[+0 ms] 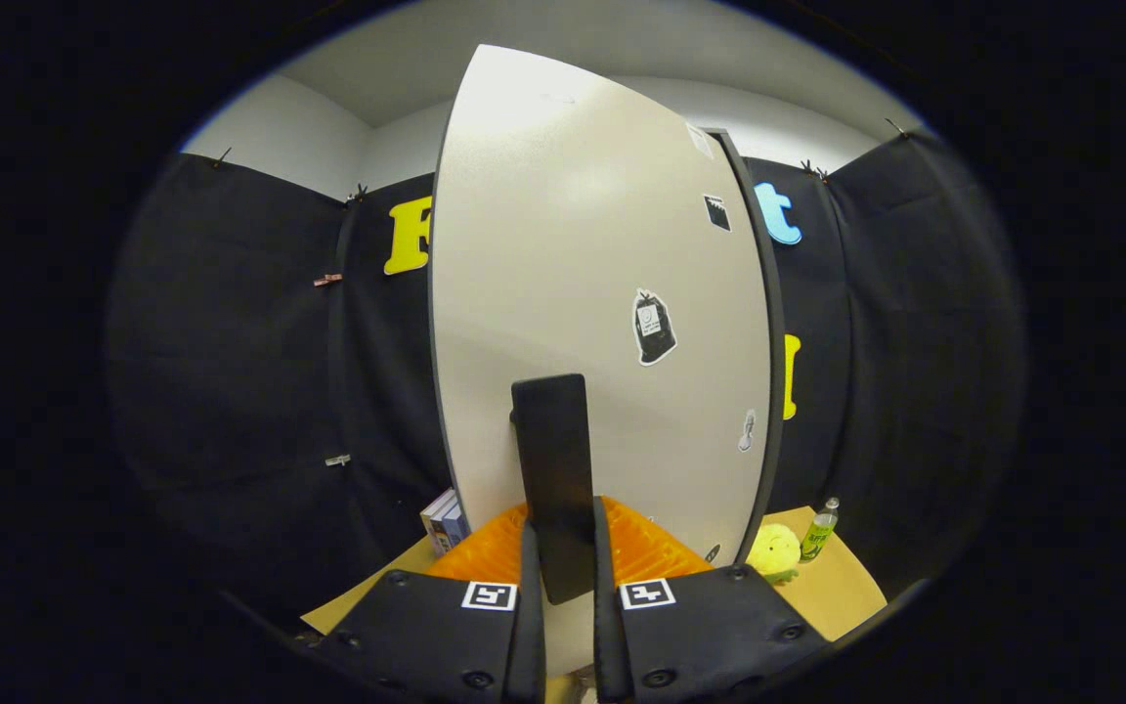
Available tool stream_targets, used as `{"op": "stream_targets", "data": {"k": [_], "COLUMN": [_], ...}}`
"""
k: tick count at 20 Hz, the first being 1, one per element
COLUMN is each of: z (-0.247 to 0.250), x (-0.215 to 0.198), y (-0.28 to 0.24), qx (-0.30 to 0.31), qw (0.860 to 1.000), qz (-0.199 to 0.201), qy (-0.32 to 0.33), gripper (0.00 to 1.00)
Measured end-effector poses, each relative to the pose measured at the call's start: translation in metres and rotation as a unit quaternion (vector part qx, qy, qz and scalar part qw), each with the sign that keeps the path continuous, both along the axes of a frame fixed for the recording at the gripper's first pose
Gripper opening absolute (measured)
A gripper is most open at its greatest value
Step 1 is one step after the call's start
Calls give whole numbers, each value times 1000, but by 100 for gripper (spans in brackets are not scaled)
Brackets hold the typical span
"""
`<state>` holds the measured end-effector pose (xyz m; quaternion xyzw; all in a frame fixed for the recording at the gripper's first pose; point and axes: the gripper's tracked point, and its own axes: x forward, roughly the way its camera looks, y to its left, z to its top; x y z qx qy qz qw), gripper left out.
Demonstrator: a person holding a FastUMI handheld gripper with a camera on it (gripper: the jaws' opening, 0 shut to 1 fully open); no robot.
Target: Open the shoe cabinet door, grab the shoes and put them into the shoe cabinet, then close the shoe cabinet door.
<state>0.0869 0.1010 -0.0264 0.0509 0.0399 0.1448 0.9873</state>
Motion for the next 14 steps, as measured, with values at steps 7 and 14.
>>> {"op": "stream_targets", "data": {"k": [7, 14], "z": [0, 0], "x": [-17, -27], "y": [-42, -72], "qx": [-10, 4], "qw": [1000, 1000], "qz": [2, 3], "qy": [12, 13], "gripper": [23, 23]}}
